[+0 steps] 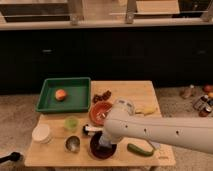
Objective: Place sponge in purple bowl
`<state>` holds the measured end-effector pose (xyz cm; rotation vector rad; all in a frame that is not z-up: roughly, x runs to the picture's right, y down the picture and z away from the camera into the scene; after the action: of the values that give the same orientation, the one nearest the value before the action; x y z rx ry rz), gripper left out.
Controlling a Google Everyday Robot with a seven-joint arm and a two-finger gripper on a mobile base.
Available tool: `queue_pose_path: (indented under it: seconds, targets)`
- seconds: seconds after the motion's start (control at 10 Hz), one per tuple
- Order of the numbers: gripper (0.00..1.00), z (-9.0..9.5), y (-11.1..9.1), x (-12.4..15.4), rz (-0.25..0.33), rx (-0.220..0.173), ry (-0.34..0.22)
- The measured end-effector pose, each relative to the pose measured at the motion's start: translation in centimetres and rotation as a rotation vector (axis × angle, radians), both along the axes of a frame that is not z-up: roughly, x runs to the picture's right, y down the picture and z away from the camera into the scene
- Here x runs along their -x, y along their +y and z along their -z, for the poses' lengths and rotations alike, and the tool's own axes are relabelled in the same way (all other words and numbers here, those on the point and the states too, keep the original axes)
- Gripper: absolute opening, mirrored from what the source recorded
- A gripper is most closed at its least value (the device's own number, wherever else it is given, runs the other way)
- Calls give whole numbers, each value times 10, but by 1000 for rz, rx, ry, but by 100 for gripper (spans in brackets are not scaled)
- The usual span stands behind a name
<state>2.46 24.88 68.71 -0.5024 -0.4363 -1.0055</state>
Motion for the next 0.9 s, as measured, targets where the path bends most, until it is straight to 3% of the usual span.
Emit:
queue_pose_path:
  seconds: [0.3, 0.9]
  targets:
    - [1, 0, 2, 2, 16, 6, -11]
    - [0, 18, -3, 5, 14, -17, -46]
